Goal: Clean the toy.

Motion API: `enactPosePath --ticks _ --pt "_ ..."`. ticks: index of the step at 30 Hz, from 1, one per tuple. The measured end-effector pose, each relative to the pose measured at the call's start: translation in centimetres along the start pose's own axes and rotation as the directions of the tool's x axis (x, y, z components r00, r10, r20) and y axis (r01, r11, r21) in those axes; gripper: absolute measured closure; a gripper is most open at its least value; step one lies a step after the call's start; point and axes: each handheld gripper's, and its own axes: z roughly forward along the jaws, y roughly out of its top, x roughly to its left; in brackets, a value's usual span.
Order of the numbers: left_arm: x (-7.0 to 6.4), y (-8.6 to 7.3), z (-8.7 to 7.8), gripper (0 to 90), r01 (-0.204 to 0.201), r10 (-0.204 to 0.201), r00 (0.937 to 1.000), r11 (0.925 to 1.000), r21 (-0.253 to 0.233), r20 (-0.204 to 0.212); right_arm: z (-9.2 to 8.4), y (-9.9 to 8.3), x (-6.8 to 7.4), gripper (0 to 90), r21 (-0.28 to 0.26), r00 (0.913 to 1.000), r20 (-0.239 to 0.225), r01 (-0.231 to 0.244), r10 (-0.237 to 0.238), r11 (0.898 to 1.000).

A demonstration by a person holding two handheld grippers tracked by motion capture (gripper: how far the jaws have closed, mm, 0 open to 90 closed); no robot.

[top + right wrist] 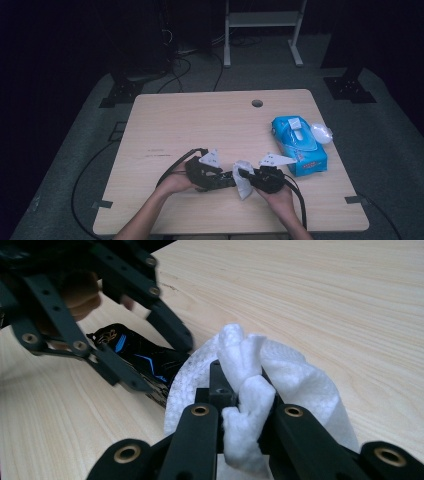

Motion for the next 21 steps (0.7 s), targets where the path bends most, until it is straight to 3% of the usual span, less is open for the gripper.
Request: enactPosePath --ticks 8,11,14,17,21 --pt "-0.5 -3.2 -1.2 51.5 0.06 -0.062 0.9969 0.9976 -0.036 -0.049 -0.1 0.1 0.0 83.8 0.002 1.0 -0.001 -0.001 0.001 1.0" --pt "-0.4 -3.5 -1.1 62.9 0.045 -0.048 0.9975 0.9972 -0.06 -0.051 -0.4 0.4 0.1 83.8 -0.03 1.0 -0.009 -0.004 0.004 1.0" --pt "-0.2 -3.2 -0.8 63.5 0.009 -0.012 0.9989 0.9982 -0.06 -0.046 -0.2 0.8 0.2 83.7 -0.034 0.9995 -0.031 0.003 -0.004 0.999" --pt "0.2 -2.9 -0.4 63.8 -0.001 -0.002 0.9992 0.9971 -0.076 -0.041 0.0 1.2 0.0 83.5 -0.035 0.9991 -0.043 -0.004 0.003 0.999" --pt "1.2 -2.0 0.1 64.8 -0.037 0.033 0.9987 0.9951 -0.092 -0.039 -0.2 1.8 -1.0 83.5 -0.063 0.9983 -0.047 -0.037 0.034 0.997"
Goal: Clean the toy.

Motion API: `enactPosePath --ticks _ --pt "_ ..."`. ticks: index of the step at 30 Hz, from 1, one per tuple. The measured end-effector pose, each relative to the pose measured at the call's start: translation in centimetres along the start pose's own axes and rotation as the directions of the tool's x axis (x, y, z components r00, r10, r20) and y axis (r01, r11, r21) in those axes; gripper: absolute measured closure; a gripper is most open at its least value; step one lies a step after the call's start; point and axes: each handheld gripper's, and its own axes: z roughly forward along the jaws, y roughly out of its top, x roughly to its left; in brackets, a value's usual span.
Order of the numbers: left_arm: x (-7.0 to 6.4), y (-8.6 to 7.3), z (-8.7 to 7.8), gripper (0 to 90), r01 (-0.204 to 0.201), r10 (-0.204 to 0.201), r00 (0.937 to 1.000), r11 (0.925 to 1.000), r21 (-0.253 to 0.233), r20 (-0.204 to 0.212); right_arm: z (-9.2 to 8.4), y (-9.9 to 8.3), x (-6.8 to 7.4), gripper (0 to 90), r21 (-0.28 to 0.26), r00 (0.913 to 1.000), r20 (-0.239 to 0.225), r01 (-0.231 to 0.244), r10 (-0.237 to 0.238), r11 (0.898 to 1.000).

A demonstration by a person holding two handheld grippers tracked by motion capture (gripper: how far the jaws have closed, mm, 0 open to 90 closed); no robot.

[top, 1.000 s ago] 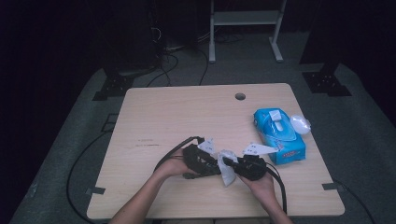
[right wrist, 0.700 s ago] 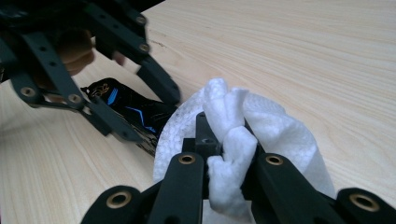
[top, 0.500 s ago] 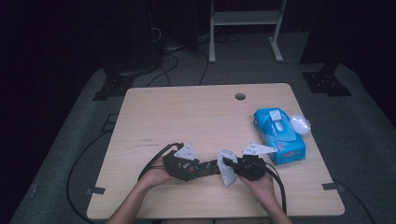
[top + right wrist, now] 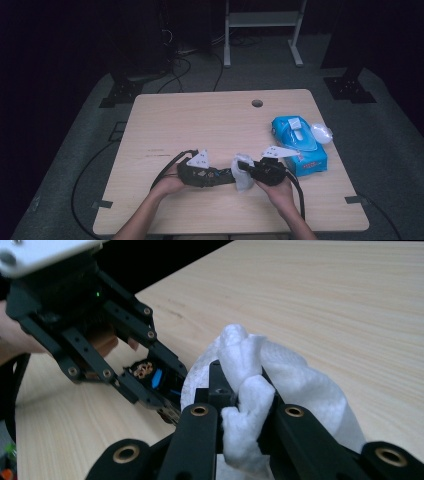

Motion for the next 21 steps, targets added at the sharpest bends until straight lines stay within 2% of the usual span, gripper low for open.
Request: enactPosePath --ticks 5,8,11,13,15,18,21 --pt "1.4 0.9 1.0 64.8 -0.022 0.022 0.9998 0.9997 0.008 0.002 0.2 0.4 -1.3 83.6 -0.003 0.999 0.006 -0.045 0.045 0.999" --pt "1.7 1.2 1.2 64.7 -0.019 0.019 0.9998 0.9997 0.012 0.002 0.8 0.3 -1.8 83.6 0.019 0.999 0.019 -0.042 0.041 0.999" --pt "1.8 1.1 1.2 64.6 -0.003 0.003 1.0 0.9998 0.019 0.005 1.1 0.0 -2.1 83.8 0.026 0.9985 0.018 -0.052 0.051 0.998" --pt "1.8 1.0 1.1 64.0 0.015 -0.016 0.9998 0.9998 0.015 0.014 1.1 0.0 -2.0 83.8 0.029 0.999 0.02 -0.041 0.04 0.999" --pt "1.9 1.1 0.6 59.6 0.053 -0.052 0.9979 0.998 -0.034 0.039 1.1 0.0 -1.9 83.8 0.032 0.9992 0.027 -0.029 0.029 0.999" --pt "2.0 1.2 -0.3 57.4 0.064 -0.063 0.9977 0.9963 -0.056 0.026 1.1 -0.1 -1.8 83.8 0.032 0.9993 0.03 -0.022 0.021 0.999" --pt "2.4 1.0 -0.7 56.2 0.094 -0.092 0.9952 0.993 -0.071 0.033 1.1 -0.1 -1.8 83.8 0.032 0.9993 0.033 -0.017 0.016 0.999"
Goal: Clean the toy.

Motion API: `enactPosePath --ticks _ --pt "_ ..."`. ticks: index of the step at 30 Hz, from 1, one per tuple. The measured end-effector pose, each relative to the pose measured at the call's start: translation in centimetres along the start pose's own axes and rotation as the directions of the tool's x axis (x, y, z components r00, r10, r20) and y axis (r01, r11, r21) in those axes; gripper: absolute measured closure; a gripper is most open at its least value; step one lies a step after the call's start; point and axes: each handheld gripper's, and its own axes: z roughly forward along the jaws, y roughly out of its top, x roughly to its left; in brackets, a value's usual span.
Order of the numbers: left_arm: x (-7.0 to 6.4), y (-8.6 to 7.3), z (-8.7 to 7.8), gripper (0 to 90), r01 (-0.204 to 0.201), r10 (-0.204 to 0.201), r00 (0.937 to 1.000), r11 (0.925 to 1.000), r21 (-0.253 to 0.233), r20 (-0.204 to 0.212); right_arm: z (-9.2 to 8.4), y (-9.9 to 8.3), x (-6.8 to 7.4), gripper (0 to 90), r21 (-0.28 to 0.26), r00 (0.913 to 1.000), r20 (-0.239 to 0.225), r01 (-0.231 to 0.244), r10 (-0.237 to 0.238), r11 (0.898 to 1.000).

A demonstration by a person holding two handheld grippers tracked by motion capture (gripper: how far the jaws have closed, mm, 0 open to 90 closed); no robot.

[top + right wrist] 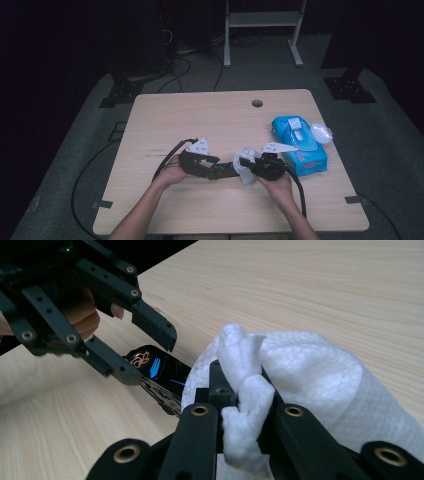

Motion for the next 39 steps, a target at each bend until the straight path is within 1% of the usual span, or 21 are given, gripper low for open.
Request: enactPosePath --ticks 1,4,5,7,8,10,12,16,21,23,25,29,30,32,37,39 --pt "0.1 -0.1 -0.1 55.7 0.01 -0.01 0.9999 0.9999 -0.001 -0.005 0.0 0.0 0.0 83.8 -0.002 1.0 0.0 0.0 0.0 1.0" --pt "0.4 -0.1 -0.1 53.8 0.04 -0.04 0.9992 0.9992 -0.006 0.002 0.0 -0.1 0.0 83.9 -0.003 1.0 -0.001 -0.002 0.002 1.0" --pt "0.5 -0.2 -0.1 53.1 0.055 -0.054 0.9985 0.9984 -0.014 0.011 0.0 -0.1 0.0 83.9 -0.004 1.0 -0.002 -0.001 0.001 1.0" --pt "0.9 -0.3 -0.4 52.9 0.093 -0.091 0.9953 0.9946 -0.048 0.032 0.0 -0.1 0.0 83.9 -0.004 1.0 -0.004 -0.001 0.001 1.0" --pt "1.1 -0.3 -0.5 52.9 0.111 -0.109 0.9936 0.992 -0.061 0.03 0.0 -0.1 -0.1 83.9 -0.004 1.0 -0.004 0.0 0.0 1.0" --pt "1.3 -0.4 -0.6 52.9 0.125 -0.125 0.9921 0.9905 -0.057 0.017 0.0 -0.1 -0.1 83.9 -0.004 1.0 -0.004 0.0 0.0 1.0" --pt "1.5 -0.5 -0.5 52.0 0.143 -0.142 0.9896 0.9882 -0.054 0.023 0.0 -0.1 -0.1 83.9 -0.003 1.0 -0.004 0.0 0.0 1.0" --pt "1.3 -0.4 -0.5 51.6 0.149 -0.148 0.9888 0.9875 -0.051 0.02 -0.1 -0.1 0.0 83.9 -0.002 1.0 -0.004 -0.002 0.002 1.0" --pt "1.3 -0.5 -0.5 50.7 0.154 -0.153 0.9879 0.9869 -0.047 0.025 -0.2 -0.2 0.1 83.9 0.002 0.9999 -0.002 0.011 -0.011 1.0" --pt "1.3 -0.5 -0.5 50.3 0.158 -0.157 0.9872 0.9862 -0.05 0.028 -0.3 -0.2 0.2 83.9 0.006 1.0 -0.005 0.008 -0.008 1.0" --pt "1.2 -0.5 -0.5 49.8 0.156 -0.154 0.9876 0.9868 -0.044 0.029 -0.4 -0.2 0.2 83.9 0.006 0.9999 -0.006 0.011 -0.011 1.0" --pt "0.7 -0.3 -0.5 48.9 0.139 -0.138 0.9901 0.9897 -0.034 0.022 -0.7 -0.3 0.3 83.9 0.012 0.9997 -0.013 0.02 -0.02 1.0" --pt "0.6 -0.3 -0.5 48.6 0.128 -0.127 0.9916 0.9915 -0.025 0.02 -0.7 -0.3 0.4 83.9 0.015 0.9998 -0.013 0.018 -0.018 1.0" --pt "0.2 -0.3 -0.4 48.2 0.114 -0.113 0.9934 0.9932 -0.025 0.018 -1.0 -0.4 0.6 83.9 0.022 0.9997 -0.015 0.019 -0.019 1.0" --pt "-0.5 -0.5 -0.4 47.4 0.104 -0.103 0.9945 0.9943 -0.026 0.02 -1.5 -0.7 0.9 83.8 0.03 0.9994 -0.022 0.029 -0.029 0.999" --pt "-0.9 -0.5 -0.3 46.8 0.088 -0.088 0.996 0.996 -0.017 0.018 -1.7 -0.9 1.1 83.7 0.035 0.9991 -0.024 0.036 -0.035 0.999"
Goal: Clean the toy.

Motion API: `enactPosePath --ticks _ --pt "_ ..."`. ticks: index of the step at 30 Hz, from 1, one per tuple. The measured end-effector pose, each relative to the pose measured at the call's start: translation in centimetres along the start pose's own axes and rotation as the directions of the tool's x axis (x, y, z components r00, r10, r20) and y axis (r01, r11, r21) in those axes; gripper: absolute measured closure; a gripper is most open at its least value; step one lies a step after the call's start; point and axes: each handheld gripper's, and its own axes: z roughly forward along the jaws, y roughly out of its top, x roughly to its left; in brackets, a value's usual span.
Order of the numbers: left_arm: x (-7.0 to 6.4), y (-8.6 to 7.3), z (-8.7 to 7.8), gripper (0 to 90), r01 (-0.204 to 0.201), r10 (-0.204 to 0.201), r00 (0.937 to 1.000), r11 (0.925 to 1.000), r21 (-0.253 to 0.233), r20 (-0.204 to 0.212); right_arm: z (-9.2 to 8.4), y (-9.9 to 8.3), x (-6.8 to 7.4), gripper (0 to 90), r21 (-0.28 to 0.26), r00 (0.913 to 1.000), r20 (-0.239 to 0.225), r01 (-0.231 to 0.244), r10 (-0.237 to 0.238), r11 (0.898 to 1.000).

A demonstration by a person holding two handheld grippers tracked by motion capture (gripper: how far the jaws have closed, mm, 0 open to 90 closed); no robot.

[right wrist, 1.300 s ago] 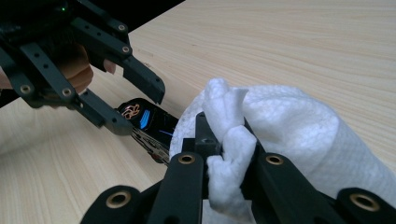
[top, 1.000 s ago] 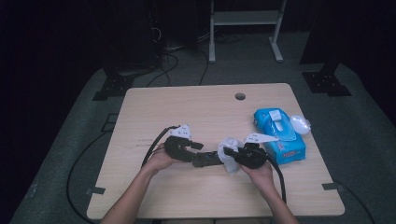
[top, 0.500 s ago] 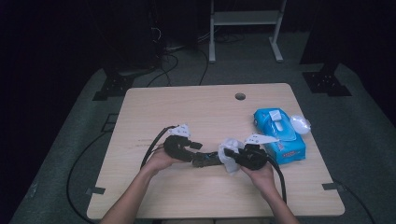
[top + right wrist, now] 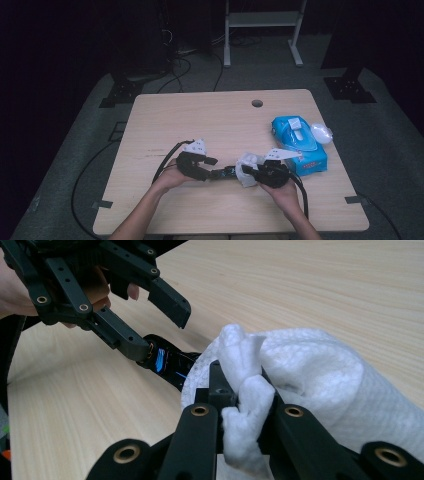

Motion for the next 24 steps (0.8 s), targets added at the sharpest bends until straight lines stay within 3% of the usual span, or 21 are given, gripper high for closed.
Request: enactPosePath --ticks 7,18,24 --pt "-1.4 -0.2 0.6 43.5 -0.056 0.056 0.9983 0.9981 0.025 -0.015 -0.7 -0.9 0.8 83.8 0.024 0.9995 0.005 0.032 -0.032 0.999" --pt "-2.7 -1.0 1.3 41.9 -0.09 0.092 0.9949 0.9947 0.049 -0.04 -0.5 -1.8 1.6 83.8 0.065 0.9972 0.018 0.072 -0.073 0.995" --pt "-3.3 -1.0 2.1 40.9 -0.138 0.145 0.9871 0.9856 0.098 -0.068 -0.4 -2.3 1.3 83.8 0.081 0.9978 0.018 0.063 -0.064 0.995"
